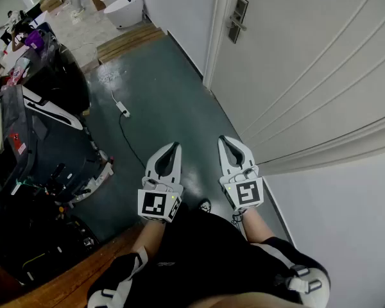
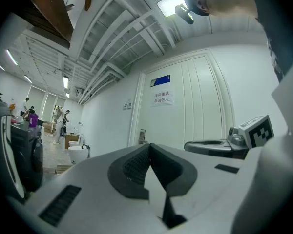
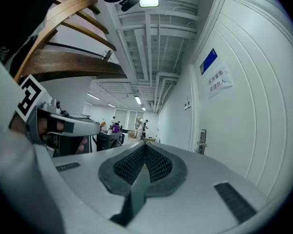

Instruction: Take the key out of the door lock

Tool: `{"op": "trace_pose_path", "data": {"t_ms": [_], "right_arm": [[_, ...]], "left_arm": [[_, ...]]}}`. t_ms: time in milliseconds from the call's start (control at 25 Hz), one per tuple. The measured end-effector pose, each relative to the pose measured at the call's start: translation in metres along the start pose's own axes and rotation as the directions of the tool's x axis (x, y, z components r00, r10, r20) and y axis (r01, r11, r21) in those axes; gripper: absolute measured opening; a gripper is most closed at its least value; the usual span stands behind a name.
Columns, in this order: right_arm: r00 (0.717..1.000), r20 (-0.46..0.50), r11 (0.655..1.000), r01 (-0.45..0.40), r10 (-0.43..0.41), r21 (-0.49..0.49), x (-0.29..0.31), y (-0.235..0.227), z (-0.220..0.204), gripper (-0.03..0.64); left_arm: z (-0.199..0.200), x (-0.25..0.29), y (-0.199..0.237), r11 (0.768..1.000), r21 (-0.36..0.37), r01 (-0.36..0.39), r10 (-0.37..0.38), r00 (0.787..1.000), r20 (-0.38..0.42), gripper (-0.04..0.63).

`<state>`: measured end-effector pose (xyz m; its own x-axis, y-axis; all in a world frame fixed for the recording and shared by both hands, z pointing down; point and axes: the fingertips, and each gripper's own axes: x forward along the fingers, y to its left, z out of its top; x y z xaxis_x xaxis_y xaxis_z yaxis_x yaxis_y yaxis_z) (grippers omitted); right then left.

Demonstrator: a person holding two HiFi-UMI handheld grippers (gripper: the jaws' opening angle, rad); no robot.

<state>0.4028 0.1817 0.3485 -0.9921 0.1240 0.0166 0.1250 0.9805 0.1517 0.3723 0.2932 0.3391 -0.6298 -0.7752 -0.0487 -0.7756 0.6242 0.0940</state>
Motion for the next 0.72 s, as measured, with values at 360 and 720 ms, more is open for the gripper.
{"op": "trace_pose_path", "data": {"t_ms": [360, 720], "right_arm": [[1.0, 0.017, 0.999, 0.019, -0.02, 0.03, -0.005, -0.008, -0.002, 0.008], [1.0, 0.009, 0.991, 0.011, -0.012, 0.131, -0.018, -0.014, -0.01, 0.009]], "left_arm": [[-0.002, 0.001, -0.002, 1.0, 0.01, -0.009, 0.009, 1.0, -0.006, 0.023], [-0.007, 0.006, -0.014, 1.0, 0.015, 0.002, -0.002, 1.0, -0.015, 0.023]]}}
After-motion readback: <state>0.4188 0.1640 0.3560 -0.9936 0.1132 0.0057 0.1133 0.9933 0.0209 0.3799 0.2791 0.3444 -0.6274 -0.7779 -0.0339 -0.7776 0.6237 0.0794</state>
